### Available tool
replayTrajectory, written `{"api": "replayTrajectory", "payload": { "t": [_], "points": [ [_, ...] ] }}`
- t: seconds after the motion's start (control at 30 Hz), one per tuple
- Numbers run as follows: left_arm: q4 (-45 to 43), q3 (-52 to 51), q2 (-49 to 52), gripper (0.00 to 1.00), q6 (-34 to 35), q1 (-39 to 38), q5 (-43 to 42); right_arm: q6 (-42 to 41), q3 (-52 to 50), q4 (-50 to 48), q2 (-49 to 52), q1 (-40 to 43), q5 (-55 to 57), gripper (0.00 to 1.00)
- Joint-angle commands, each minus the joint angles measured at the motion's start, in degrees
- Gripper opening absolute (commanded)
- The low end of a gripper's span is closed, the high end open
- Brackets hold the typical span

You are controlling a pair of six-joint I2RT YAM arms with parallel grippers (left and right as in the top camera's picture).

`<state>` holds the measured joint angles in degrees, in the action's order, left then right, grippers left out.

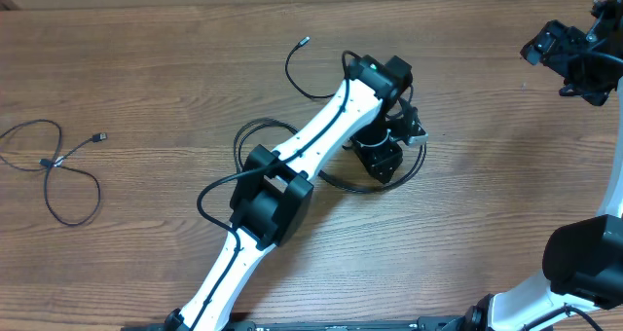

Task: Untangle cables

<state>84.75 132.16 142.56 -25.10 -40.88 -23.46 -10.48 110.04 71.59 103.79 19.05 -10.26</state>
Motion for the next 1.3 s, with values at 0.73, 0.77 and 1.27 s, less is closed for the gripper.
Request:
{"api": "replayTrajectory", "payload": {
  "t": [0.73,0.77,1.27],
  "points": [
    [-11.26,-9.01,0.57,0.33,14.08,-6.36,14.62,0.28,1.25,0.59,0.83,0.22,-0.33,1.0],
    [-11.26,-8.92,0.57,0.31,14.67,-6.4,14.64,0.28,1.25,0.61,0.83,0.22,-0.33,1.0],
    [-5.31,-6.99,0.46,0.24,17.44,-7.61,14.51,0.26,1.25,0.61,0.83,0.2,-1.44,1.0]
  ]
}}
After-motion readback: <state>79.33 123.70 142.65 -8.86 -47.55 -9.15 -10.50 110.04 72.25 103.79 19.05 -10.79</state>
